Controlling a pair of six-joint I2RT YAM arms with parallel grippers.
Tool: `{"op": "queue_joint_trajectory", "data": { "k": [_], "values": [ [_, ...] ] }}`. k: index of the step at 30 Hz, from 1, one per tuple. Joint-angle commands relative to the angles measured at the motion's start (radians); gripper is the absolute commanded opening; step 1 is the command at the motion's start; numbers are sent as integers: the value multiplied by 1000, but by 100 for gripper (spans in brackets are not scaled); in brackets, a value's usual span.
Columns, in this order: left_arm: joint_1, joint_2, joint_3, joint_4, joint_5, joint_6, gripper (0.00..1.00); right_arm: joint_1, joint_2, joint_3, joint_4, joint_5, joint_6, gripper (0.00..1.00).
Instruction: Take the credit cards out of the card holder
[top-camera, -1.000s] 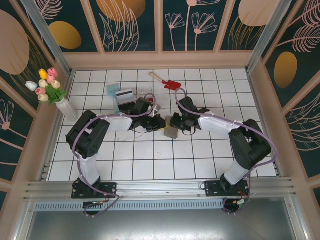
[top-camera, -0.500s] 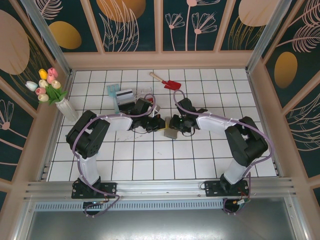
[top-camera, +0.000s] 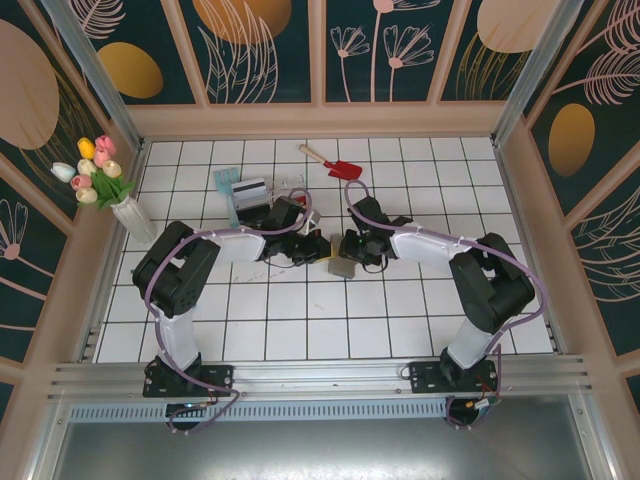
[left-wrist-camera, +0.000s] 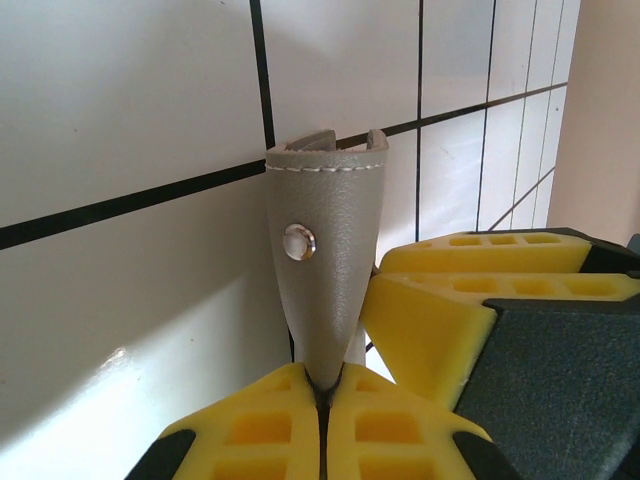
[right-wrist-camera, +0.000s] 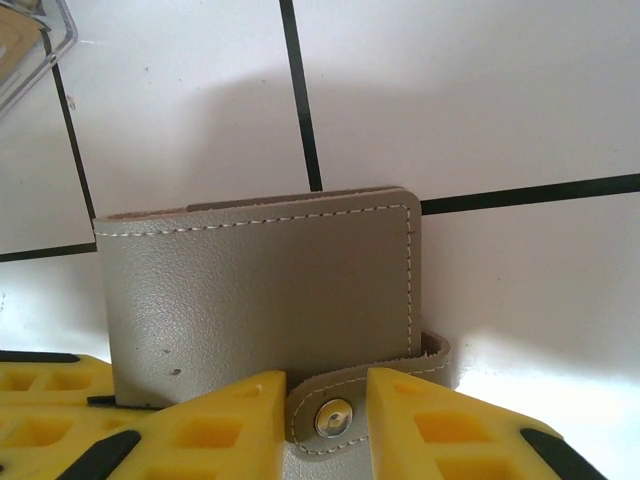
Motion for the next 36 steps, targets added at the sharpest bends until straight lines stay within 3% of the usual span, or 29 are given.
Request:
{"op": "queue_joint_trajectory", "data": {
  "k": [1, 12, 18, 21, 27, 36],
  "values": [
    [7, -24, 2, -19, -29, 9, 0, -26, -20, -48, -71, 56, -25, 27],
    [11, -23, 4, -17, -38, -12, 0, -67, -129, -103, -38, 52, -24, 27],
    [10, -21, 17, -48, -57, 6, 17, -68, -79, -78, 10, -11, -16, 28],
    [10, -13, 20, -68, -71, 20, 18, -64, -39, -44, 21, -52, -15, 28],
    [11, -19, 11, -78, -82, 24, 22, -63, 8, -22, -10, -3, -17, 24],
    [13, -63, 44, -142, -191, 40, 47, -60, -22, -4, -26, 44, -70, 8]
  ]
}}
